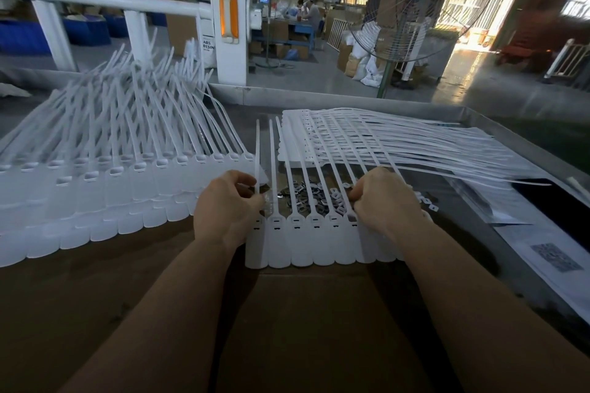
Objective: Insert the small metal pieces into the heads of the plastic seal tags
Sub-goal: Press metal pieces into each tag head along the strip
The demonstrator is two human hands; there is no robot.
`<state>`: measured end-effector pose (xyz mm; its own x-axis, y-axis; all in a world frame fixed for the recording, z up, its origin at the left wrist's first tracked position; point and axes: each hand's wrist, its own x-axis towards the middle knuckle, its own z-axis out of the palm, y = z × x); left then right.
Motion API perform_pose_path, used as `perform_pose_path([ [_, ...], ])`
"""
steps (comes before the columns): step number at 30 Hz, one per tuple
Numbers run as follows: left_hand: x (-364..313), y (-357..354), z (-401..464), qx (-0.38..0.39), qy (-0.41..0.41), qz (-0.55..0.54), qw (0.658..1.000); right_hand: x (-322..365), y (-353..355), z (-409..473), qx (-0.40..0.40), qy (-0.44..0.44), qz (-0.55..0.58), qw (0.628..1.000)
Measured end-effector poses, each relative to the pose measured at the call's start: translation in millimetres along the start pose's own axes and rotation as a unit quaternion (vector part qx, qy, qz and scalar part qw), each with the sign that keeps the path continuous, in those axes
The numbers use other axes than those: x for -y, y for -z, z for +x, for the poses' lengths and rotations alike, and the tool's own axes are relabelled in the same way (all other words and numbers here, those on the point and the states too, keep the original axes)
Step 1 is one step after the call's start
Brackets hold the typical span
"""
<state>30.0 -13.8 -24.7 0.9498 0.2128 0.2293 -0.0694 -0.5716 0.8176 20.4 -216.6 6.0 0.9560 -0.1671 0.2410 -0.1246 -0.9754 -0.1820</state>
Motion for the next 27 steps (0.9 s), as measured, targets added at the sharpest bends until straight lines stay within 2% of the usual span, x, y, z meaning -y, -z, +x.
perform_pose_path([
  [7, 0.7, 1.2, -1.3, -0.001, 0.000, -0.003, 1.000, -1.8, 1.4, 0.4, 0.000, 0.020, 0.024, 1.000],
  [14, 0.5, 0.5, -0.5, -0.001, 0.002, -0.013, 1.000, -11.3, 11.8, -9.1, -0.079, 0.017, 0.185, 0.979],
  [18, 0.0, 0.1, -0.8, -0.005, -0.002, -0.011, 1.000, -14.1, 12.5, -18.3, -0.051, 0.037, 0.257, 0.964],
  [27, -2.0, -0.5, -1.2, -0.011, 0.000, 0.007, 1.000, -17.0, 1.3, -27.0, 0.013, 0.039, 0.228, 0.973],
])
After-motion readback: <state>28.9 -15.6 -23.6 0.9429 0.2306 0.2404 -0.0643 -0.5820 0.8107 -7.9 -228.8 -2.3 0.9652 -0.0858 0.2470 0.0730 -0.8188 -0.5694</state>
